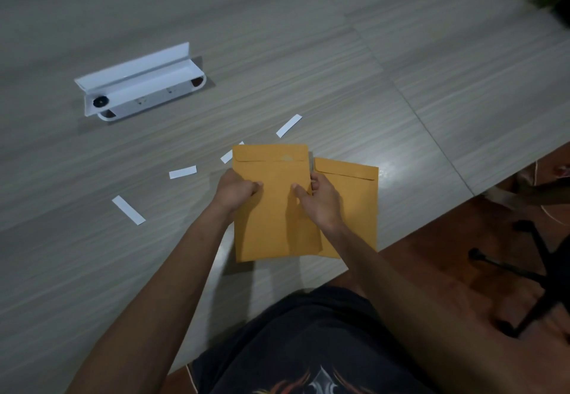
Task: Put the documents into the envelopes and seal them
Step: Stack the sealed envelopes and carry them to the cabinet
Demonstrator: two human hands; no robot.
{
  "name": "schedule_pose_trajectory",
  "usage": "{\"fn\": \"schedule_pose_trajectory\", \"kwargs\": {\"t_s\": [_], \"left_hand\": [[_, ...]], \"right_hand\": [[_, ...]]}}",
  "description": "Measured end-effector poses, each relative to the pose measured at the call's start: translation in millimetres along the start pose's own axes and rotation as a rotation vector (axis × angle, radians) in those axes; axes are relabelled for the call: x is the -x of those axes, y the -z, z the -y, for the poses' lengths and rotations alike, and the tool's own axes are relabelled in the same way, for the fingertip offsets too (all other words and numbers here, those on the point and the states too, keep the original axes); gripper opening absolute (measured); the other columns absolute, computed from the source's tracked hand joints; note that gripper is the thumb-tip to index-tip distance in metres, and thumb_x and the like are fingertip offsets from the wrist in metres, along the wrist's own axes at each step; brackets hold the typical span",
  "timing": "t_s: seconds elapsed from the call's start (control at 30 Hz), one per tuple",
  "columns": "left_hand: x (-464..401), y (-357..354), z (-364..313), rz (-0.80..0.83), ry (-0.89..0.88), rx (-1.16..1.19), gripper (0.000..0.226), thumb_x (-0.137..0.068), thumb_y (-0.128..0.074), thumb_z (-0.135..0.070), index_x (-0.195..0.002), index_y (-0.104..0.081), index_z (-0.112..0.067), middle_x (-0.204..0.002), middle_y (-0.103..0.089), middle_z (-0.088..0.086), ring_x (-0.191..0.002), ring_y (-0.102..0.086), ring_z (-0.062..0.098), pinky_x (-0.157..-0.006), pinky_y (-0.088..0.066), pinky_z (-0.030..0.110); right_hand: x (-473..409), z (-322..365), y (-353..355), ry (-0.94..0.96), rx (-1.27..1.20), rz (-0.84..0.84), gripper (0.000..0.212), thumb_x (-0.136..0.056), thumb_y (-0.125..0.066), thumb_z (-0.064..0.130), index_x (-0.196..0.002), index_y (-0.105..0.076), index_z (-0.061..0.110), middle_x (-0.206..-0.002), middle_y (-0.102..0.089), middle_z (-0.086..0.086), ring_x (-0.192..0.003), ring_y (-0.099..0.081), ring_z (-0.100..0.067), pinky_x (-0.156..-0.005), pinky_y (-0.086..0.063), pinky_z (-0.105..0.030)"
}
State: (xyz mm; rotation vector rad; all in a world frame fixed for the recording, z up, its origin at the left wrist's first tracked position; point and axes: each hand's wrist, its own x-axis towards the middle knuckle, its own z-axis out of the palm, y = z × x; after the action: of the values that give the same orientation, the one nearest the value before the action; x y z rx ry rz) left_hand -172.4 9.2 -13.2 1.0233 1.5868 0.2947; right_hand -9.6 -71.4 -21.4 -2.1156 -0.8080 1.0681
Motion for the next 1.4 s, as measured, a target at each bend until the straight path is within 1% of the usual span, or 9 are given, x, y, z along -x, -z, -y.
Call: {"fn": "schedule_pose_trajectory", "kwargs": {"t_s": [0.2, 0.47, 0.57, 0.67, 0.77, 0.9, 1.03, 1.2, 1.4], "left_hand": [[-8.9, -67.1, -11.7, 0.058, -0.042, -0.152, 0.064, -0.063, -0.076, -0.041, -0.118, -0.056, -0.014, -0.111, -0.066, 0.006, -0.101, -0.063, 0.028, -0.089, -0.054, 0.048], [2.9, -137.7, -23.4, 0.03, -0.175, -0.42, 0.069, -0.08, -0.077, -0.038, -0.134, -0.046, -0.007, -0.133, -0.046, 0.015, -0.12, -0.05, 0.033, -0.095, -0.044, 0.037], [6.5, -143.0, -24.6, -0.088, -0.179, -0.551, 0.079, -0.077, -0.078, -0.044, -0.134, -0.038, -0.008, -0.135, -0.034, 0.016, -0.127, -0.036, 0.033, -0.1, -0.037, 0.038], [8.1, -143.2, -21.6, -0.059, -0.127, -0.569, 0.082, -0.075, -0.078, -0.046, -0.135, -0.037, -0.007, -0.134, -0.04, 0.017, -0.127, -0.04, 0.034, -0.099, -0.039, 0.037], [6.2, -144.8, -17.5, 0.013, -0.076, -0.524, 0.076, -0.07, -0.079, -0.048, -0.126, -0.049, -0.006, -0.125, -0.052, 0.016, -0.114, -0.053, 0.032, -0.092, -0.048, 0.037], [0.1, -139.6, -17.1, -0.008, -0.012, -0.389, 0.071, -0.067, -0.081, -0.044, -0.12, -0.055, -0.006, -0.113, -0.064, 0.007, -0.099, -0.063, 0.024, -0.079, -0.054, 0.033], [-2.8, -131.3, -12.9, 0.008, 0.005, -0.266, 0.055, -0.07, -0.084, -0.036, -0.113, -0.066, -0.006, -0.108, -0.069, 0.004, -0.097, -0.066, 0.023, -0.086, -0.057, 0.041], [5.0, -101.9, 1.1, 0.065, 0.046, 0.105, 0.035, -0.071, -0.086, -0.014, -0.101, -0.066, -0.013, -0.11, -0.07, 0.01, -0.091, -0.068, 0.021, -0.085, -0.056, 0.038], [29.1, -34.5, 2.3, -0.014, -0.009, 0.432, 0.062, -0.055, -0.094, -0.022, -0.11, -0.064, -0.016, -0.11, -0.072, 0.007, -0.102, -0.069, 0.026, -0.09, -0.055, 0.044]], "right_hand": [[-10.9, -29.5, 48.1, -0.033, 0.11, -0.191, 0.046, -0.083, -0.073, 0.032, -0.12, -0.058, 0.01, -0.114, -0.058, -0.008, -0.107, -0.055, -0.023, -0.083, -0.04, -0.026], [-17.0, -67.2, 98.1, -0.102, 0.167, -0.265, 0.051, -0.081, -0.071, 0.036, -0.122, -0.057, 0.011, -0.115, -0.057, -0.01, -0.107, -0.057, -0.026, -0.09, -0.05, -0.042], [-21.8, -75.0, 103.1, -0.125, 0.253, -0.21, 0.058, -0.082, -0.07, 0.037, -0.13, -0.052, 0.012, -0.125, -0.048, -0.013, -0.117, -0.05, -0.03, -0.092, -0.047, -0.039], [-24.5, -80.2, 103.5, -0.155, 0.251, -0.155, 0.055, -0.083, -0.069, 0.035, -0.127, -0.051, 0.007, -0.127, -0.047, -0.015, -0.118, -0.047, -0.031, -0.092, -0.043, -0.037], [-32.3, -77.6, 104.8, -0.165, 0.153, -0.17, 0.041, -0.078, -0.072, 0.034, -0.109, -0.06, 0.009, -0.104, -0.062, -0.008, -0.094, -0.06, -0.025, -0.075, -0.05, -0.031], [-41.7, -70.1, 110.8, -0.216, 0.066, -0.143, 0.02, -0.08, -0.074, 0.021, -0.092, -0.07, 0.006, -0.076, -0.063, 0.002, -0.068, -0.064, -0.018, -0.045, -0.039, -0.018], [-48.8, -66.4, 105.8, -0.253, 0.099, -0.044, 0.027, -0.078, -0.077, 0.029, -0.094, -0.069, 0.009, -0.091, -0.071, -0.005, -0.077, -0.066, -0.021, -0.066, -0.056, -0.031], [-45.5, -46.8, 85.3, -0.134, -0.025, 0.042, 0.036, -0.081, -0.075, 0.028, -0.106, -0.05, 0.022, -0.111, -0.063, -0.003, -0.096, -0.063, -0.021, -0.08, -0.055, -0.038], [-30.4, 7.5, 44.8, 0.048, -0.227, 0.237, 0.037, -0.082, -0.076, 0.025, -0.112, -0.053, 0.027, -0.107, -0.068, 0.003, -0.097, -0.066, -0.014, -0.087, -0.056, -0.042]]}}
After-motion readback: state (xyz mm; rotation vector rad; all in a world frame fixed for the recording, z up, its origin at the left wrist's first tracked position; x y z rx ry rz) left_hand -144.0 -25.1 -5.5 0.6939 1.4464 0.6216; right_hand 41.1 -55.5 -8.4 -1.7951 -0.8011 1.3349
